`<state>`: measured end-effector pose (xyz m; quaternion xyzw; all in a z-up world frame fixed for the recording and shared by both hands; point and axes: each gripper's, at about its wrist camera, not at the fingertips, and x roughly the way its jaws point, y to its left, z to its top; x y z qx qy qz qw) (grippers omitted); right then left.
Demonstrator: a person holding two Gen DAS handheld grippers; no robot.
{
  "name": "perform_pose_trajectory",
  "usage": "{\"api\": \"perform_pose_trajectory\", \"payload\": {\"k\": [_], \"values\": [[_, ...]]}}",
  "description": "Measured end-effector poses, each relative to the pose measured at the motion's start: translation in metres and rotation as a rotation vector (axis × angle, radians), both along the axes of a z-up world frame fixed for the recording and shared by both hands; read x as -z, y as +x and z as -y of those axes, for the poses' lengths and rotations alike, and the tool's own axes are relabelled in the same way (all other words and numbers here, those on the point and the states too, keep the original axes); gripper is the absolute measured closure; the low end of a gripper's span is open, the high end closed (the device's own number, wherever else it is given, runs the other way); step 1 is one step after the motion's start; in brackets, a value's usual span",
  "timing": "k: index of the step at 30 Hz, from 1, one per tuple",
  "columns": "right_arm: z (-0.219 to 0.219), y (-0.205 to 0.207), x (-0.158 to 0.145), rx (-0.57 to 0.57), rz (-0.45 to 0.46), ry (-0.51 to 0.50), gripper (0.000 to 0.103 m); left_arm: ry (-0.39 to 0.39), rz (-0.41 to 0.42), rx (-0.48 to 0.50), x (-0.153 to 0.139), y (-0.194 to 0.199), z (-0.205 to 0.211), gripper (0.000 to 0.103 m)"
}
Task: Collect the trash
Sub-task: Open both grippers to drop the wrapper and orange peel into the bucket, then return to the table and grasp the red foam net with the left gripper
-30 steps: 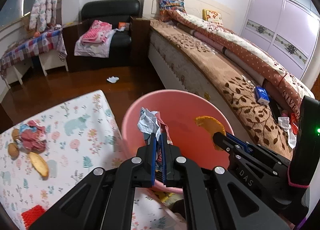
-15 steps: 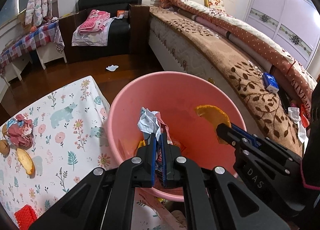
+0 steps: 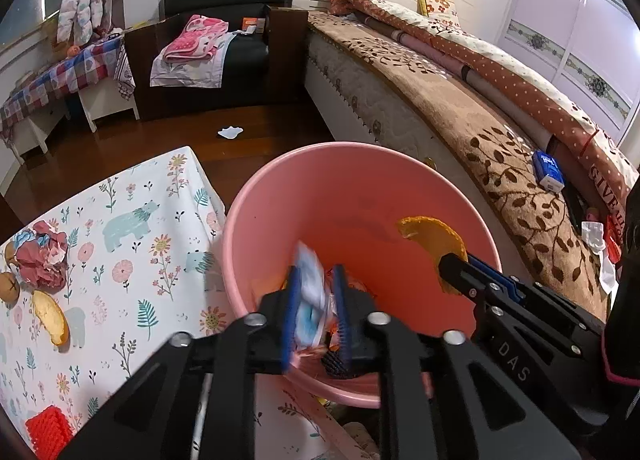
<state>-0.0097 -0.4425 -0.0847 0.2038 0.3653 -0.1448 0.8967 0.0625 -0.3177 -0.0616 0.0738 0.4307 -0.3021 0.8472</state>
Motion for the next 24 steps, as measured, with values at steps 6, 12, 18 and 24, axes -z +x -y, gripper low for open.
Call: {"api": "perform_pose_trajectory", "payload": {"k": [6,12,18,24], "values": [[0.002,0.001,0.004,0.004,-0.012,0.018,0.090,-0.008,0.003,0.000,-0.003,0.000,-0.002,0.070],[0.000,0.001,0.003,-0.003,-0.011,0.021,0.083,-0.021,-0.001,-0.003,-0.006,-0.001,-0.006,0.070],[-0.005,-0.001,0.001,-0.016,0.004,0.030,0.076,-0.029,0.002,-0.017,-0.011,0.001,-0.012,0.069],[-0.010,-0.006,-0.007,-0.020,0.026,0.024,0.076,-0.040,0.019,-0.022,-0.020,-0.003,-0.018,0.069]]}}
